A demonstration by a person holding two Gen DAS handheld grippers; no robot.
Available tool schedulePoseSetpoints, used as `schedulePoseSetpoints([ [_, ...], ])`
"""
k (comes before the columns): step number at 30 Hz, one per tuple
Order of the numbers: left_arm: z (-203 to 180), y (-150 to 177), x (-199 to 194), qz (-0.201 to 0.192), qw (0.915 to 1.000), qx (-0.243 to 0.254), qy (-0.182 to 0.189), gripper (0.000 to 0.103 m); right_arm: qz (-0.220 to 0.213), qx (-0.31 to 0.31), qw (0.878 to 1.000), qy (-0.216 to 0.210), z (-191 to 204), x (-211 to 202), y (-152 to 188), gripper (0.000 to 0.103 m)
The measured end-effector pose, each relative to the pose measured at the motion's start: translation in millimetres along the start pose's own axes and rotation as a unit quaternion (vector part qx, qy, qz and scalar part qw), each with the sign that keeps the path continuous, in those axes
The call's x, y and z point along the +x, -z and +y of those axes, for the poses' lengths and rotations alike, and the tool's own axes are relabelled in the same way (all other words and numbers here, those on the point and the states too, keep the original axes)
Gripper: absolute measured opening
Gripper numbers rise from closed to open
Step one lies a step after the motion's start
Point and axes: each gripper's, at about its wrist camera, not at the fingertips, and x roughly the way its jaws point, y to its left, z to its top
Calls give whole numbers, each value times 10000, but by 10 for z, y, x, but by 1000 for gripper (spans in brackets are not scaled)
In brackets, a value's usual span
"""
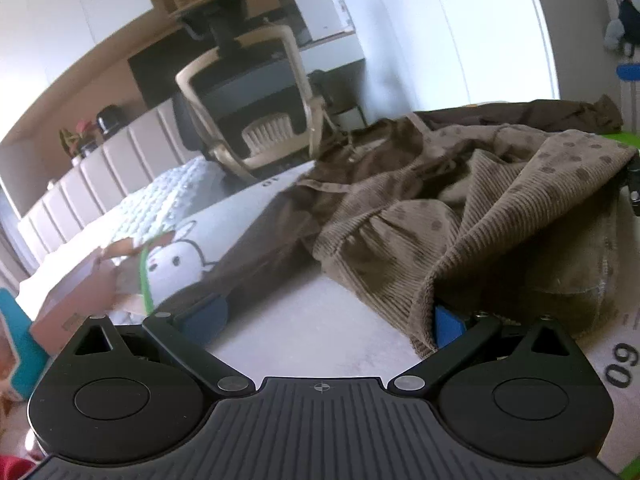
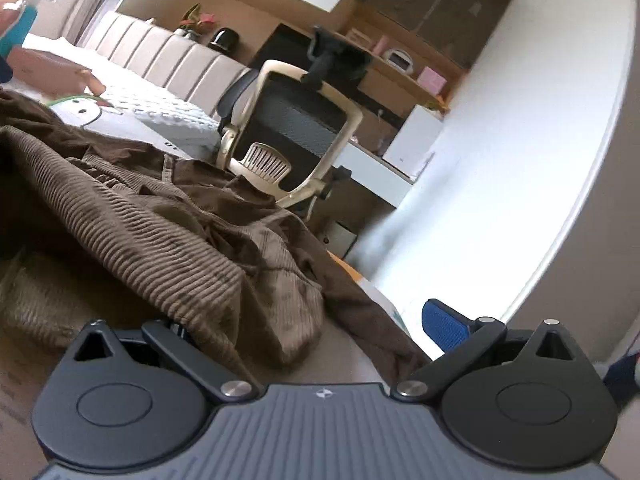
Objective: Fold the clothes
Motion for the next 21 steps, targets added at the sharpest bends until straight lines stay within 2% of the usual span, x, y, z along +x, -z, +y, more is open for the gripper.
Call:
schedulePoseSetpoints([
  [2, -33, 2, -8, -3, 10000, 24, 29, 103, 34, 389, 9991, -186, -90, -63, -31, 103],
  [6, -97, 2, -40, 17, 9995, -55, 326, 103, 396, 969, 9891, -1033, -185, 41, -70, 103],
  [8, -174, 28, -47, 60, 9982, -57, 594, 103, 439, 714, 9925, -887, -80, 103, -47, 103],
  [11, -375, 153, 18, 248, 9965, 348, 719, 103, 175, 364, 9989, -216, -65, 67, -48, 103],
  [12, -412, 195, 30, 295, 9959, 552, 647, 103, 21, 433, 9990, -59, -147, 27, -92, 103],
  [14, -236, 163, -23, 113, 9978, 649, 48, 103, -300, 473, 9980, 280, -292, -57, -173, 103],
  [16, -60, 130, -76, -69, 9957, 743, -552, 103, -540, 320, 9966, 532, -362, -125, -220, 103],
  [17, 98, 74, -126, -153, 9953, 542, -782, 103, -542, 215, 9970, 511, -355, -124, -215, 103],
  [19, 365, -22, -235, -303, 9950, 123, -945, 103, -366, 22, 9985, 413, -257, -59, -133, 103],
  [21, 437, -35, -284, -387, 9923, 95, -1173, 103, -85, -245, 9990, 363, -141, 35, -21, 103],
])
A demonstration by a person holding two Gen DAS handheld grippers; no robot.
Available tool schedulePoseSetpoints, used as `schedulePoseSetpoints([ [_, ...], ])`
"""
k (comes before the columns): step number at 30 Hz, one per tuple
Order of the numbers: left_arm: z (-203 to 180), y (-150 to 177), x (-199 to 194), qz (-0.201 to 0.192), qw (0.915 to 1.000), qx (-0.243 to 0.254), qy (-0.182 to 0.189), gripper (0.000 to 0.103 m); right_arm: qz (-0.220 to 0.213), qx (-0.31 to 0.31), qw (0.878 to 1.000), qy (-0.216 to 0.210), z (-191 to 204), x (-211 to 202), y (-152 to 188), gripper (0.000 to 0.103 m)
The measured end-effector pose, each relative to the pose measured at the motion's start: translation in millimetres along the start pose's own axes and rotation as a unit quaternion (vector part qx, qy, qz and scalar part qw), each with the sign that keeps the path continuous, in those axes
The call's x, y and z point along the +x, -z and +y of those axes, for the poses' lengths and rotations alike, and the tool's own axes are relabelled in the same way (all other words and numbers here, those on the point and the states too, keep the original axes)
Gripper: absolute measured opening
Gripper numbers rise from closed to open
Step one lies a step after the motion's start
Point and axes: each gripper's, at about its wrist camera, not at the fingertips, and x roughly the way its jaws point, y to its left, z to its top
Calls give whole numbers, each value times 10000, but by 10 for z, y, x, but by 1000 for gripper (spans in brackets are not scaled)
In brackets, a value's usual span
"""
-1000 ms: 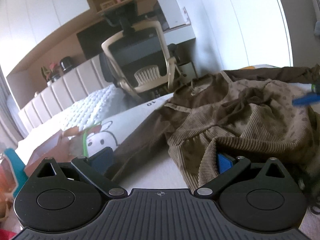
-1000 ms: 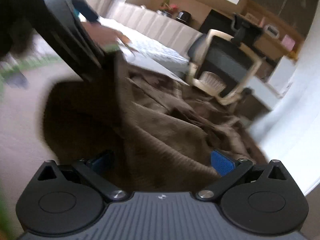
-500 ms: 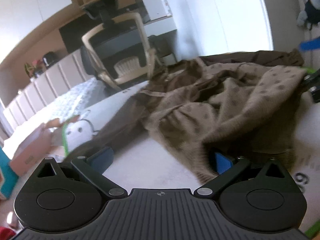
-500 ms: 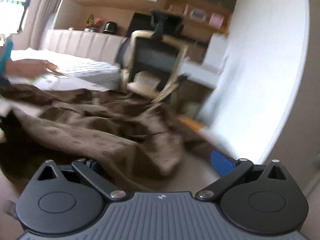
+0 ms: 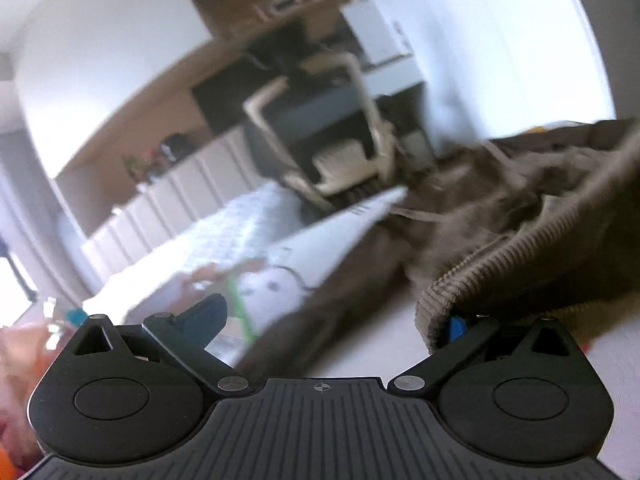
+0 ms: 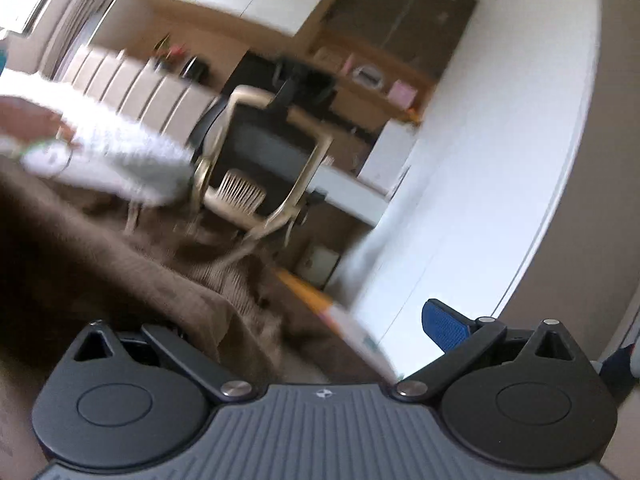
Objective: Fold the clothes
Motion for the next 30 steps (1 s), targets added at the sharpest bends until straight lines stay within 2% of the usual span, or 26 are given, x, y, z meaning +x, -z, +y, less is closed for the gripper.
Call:
schedulePoseSetpoints([
  [3, -98, 141, 24, 188, 9997, 147, 107, 103, 588, -540, 9966, -221, 178, 95, 228, 103],
  [5, -200, 292, 86, 420, 9980, 269, 377, 103, 713, -727, 9948, -56, 201, 113, 353, 103],
  [7, -281, 391, 118, 605, 9951, 533, 578, 103, 508, -539, 9966, 364, -1, 35, 259, 103],
  [10, -181, 348, -16, 247, 9945, 917, 442, 103, 131, -196, 9956, 907, -342, -136, 80, 103],
  [14, 16, 127, -309, -294, 9945, 997, 121, 103, -240, -194, 9938, 1065, -565, -516, -76, 103],
  [16, 29, 142, -386, -326, 9932, 1116, 42, 103, -81, -360, 9961, 798, -562, -635, -4, 103],
  [18, -5, 249, -412, -144, 9919, 1245, 189, 103, 312, -576, 9973, 329, -516, -699, 180, 103],
  [20, -96, 439, -409, 169, 9874, 1496, 483, 103, 739, -718, 9946, -155, -463, -737, 411, 103],
  [22, -204, 645, -416, 466, 9790, 1817, 797, 103, 1081, -795, 9893, -569, -419, -791, 625, 103],
  [26, -256, 848, -463, 798, 9641, 2182, 1288, 103, 1168, -635, 9856, -1047, -563, -921, 764, 103],
  [30, -41, 804, -517, 927, 9621, 1858, 1770, 103, 987, -753, 9806, -1519, -680, -1043, 738, 103],
])
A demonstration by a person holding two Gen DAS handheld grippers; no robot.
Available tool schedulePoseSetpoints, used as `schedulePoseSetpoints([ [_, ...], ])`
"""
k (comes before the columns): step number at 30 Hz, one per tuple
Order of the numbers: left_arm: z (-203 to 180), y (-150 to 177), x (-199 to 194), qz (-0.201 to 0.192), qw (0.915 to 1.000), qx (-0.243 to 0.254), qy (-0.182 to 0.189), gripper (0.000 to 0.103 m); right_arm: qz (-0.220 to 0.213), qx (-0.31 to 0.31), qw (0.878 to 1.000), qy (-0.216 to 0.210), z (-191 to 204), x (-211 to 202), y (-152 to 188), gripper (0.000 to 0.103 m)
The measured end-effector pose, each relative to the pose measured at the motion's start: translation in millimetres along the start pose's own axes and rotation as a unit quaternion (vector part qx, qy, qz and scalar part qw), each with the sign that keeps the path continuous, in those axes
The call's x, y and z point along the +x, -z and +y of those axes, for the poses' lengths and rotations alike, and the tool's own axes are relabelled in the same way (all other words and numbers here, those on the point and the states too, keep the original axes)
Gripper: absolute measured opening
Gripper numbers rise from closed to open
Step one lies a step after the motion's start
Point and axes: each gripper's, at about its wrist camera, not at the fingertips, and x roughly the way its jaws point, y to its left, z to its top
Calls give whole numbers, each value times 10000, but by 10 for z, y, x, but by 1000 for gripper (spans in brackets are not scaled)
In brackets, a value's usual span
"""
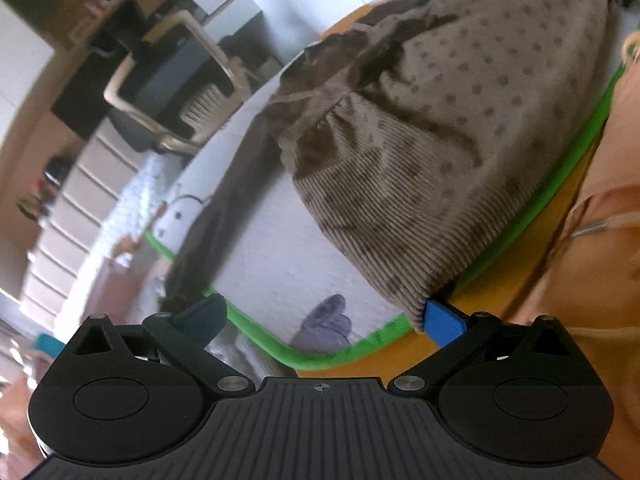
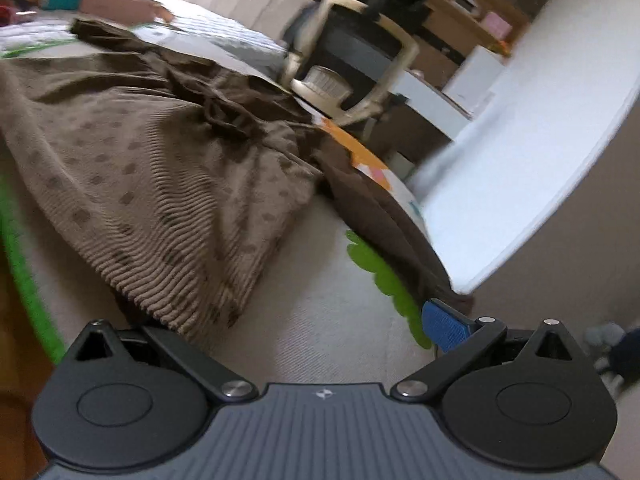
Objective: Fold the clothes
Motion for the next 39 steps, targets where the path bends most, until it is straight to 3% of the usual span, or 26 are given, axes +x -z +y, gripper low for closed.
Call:
schedulePoseSetpoints([
  [4, 381, -53, 79, -158, 9921, -1099, 590, 103, -393, -192, 9956, -823, -61, -76, -71, 103],
  [8, 646, -237, 151, -500, 9662, -2307, 1038, 103, -692, 114, 9890, -1301, -234, -144, -137, 103],
  [11, 818, -417, 251, -794, 9345, -3187, 1375, 103, -1031, 757, 9818, -1407, -473, -176, -242, 103],
  [15, 1087, -484, 402, -1087, 8712, -4412, 1862, 103, -1398, 1747, 9627, -1523, -745, -93, -514, 103],
  [18, 1279, -537, 536, -1229, 8375, -4918, 2039, 103, -1495, 2164, 9517, -1586, -895, 134, -828, 103],
  [22, 1292, -724, 856, -1250, 8285, -5041, 2091, 103, -1508, 2826, 9316, -1719, -1027, 691, -1289, 103],
  [25, 1174, -808, 1186, -961, 8227, -5120, 2276, 103, -1104, 3374, 9134, -1989, -1024, 1286, -1545, 103],
  [28, 1016, -777, 1471, -598, 8161, -5246, 2348, 103, -528, 3416, 9184, -1924, -815, 1851, -1657, 103],
  [30, 937, -672, 1599, -350, 8052, -5456, 2298, 103, -201, 3397, 9223, -1831, -672, 2129, -1631, 103],
  [31, 908, -618, 1592, -542, 8012, -5503, 2286, 103, -41, 3426, 9221, -1799, -606, 2250, -1599, 103],
  [34, 881, -568, 1550, -608, 8019, -5493, 2270, 103, 371, 3653, 9130, -1776, -447, 2532, -1465, 103],
  [39, 806, -555, 1476, -615, 8130, -5328, 2266, 103, 376, 3424, 9267, -1505, -291, 2493, -1452, 103],
])
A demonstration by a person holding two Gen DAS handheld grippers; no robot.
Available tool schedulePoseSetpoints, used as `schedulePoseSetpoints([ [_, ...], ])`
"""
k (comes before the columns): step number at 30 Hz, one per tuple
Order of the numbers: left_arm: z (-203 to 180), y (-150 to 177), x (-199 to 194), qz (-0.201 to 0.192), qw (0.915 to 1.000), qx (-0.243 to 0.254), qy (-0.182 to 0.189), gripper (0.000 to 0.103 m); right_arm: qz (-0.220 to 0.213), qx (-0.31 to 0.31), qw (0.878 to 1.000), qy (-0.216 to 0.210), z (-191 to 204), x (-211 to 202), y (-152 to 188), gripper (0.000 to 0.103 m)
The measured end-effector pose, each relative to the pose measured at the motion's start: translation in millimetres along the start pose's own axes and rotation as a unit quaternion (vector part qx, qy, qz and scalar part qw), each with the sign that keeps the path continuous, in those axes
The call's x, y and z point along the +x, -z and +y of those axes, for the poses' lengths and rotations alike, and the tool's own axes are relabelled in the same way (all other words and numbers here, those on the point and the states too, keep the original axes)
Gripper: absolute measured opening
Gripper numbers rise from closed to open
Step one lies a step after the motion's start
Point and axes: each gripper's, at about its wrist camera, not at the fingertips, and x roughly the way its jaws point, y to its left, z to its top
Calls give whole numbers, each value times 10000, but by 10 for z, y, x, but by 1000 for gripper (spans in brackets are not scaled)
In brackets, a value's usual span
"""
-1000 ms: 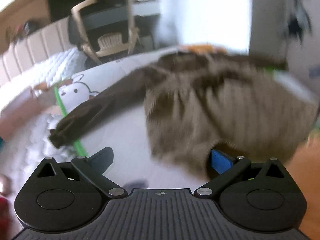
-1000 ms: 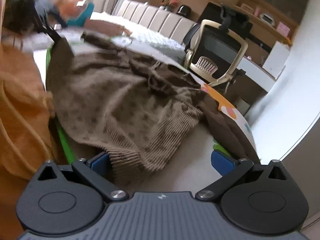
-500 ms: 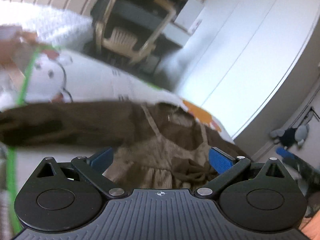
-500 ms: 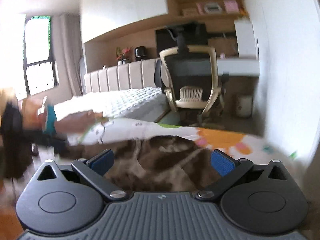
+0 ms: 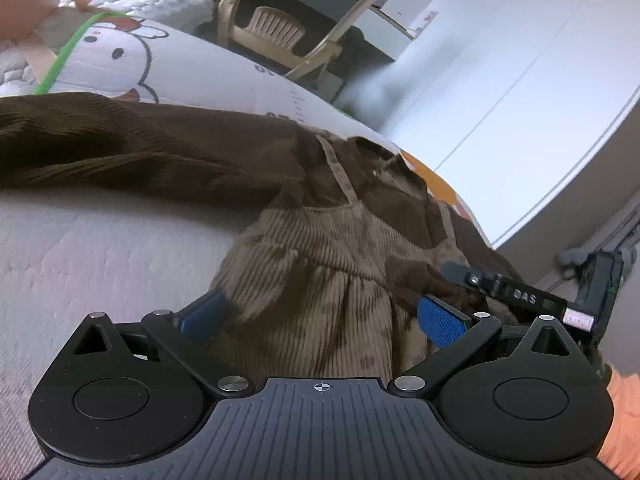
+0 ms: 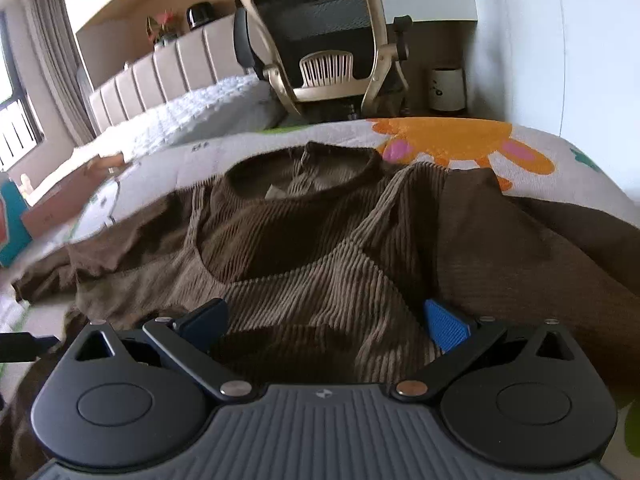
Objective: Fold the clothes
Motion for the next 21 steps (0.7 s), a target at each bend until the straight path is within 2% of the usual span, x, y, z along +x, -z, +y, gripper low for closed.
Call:
schedulePoseSetpoints([
  [5, -91, 39, -9, 67, 9997, 211, -83, 103, 46, -308, 9992, 254, 92, -4, 30, 103],
  [7, -90, 58, -10, -4, 9998, 177, -101, 103, -7, -253, 9995, 194, 58, -32, 38, 103],
  [10, -66, 71, -25, -151, 9998, -19, -100, 103, -98, -105, 9999, 68, -5, -68, 50, 103],
  [14, -25, 5, -81, -280, 9978, -419, -431, 103, -146, -98, 9998, 116, 13, -78, 47, 103],
  [17, 243, -99, -200, -693, 9896, -1013, -746, 103, -216, -212, 9993, 210, 63, -94, 62, 103],
  [21, 668, -217, -366, -1239, 9674, -1832, -1236, 103, -262, -199, 9993, 181, 61, -103, 60, 103],
])
